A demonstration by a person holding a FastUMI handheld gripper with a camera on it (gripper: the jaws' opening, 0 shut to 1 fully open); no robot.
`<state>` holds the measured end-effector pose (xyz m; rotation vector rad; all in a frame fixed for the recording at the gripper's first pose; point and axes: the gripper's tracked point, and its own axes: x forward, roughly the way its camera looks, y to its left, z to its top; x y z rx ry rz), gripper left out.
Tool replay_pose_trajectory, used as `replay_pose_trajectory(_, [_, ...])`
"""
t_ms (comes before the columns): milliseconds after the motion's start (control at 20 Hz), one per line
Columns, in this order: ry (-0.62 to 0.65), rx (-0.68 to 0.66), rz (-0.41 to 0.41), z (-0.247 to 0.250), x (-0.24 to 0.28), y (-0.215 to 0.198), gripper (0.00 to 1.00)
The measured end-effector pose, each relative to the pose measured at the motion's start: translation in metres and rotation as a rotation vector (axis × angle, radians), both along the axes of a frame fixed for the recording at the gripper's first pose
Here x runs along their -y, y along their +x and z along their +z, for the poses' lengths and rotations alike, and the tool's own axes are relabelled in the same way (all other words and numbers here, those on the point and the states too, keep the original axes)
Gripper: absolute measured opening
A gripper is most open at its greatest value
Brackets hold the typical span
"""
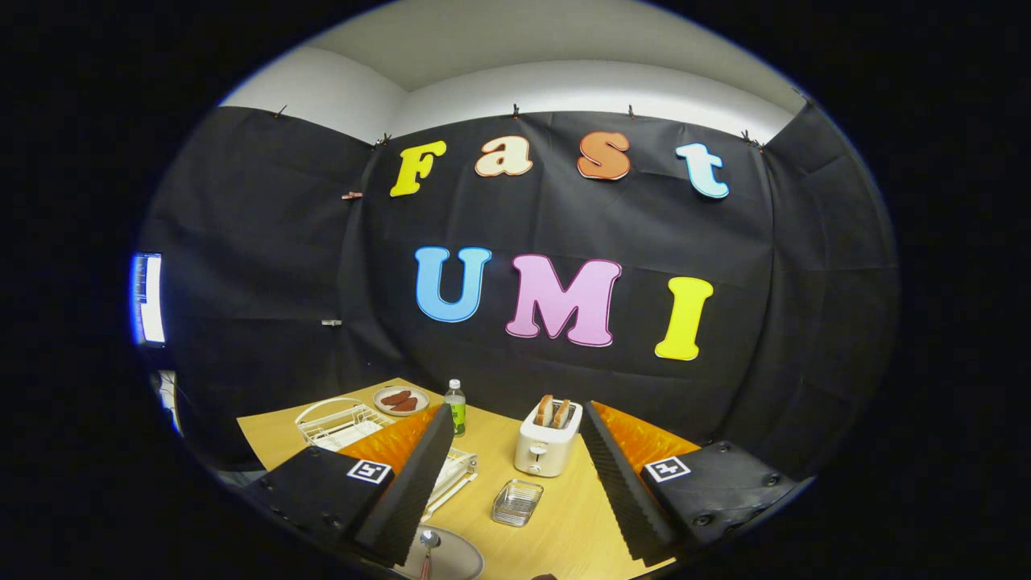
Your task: Take the plate from the dish rack, then take the spoon from the basket and place it into the plate.
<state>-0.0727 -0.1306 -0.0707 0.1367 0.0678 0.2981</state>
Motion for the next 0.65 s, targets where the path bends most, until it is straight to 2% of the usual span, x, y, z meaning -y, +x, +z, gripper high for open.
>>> replay_pose_trajectory(650, [0.029, -0.021, 0.026, -0.0034, 0.0008, -0.0044, 0.98])
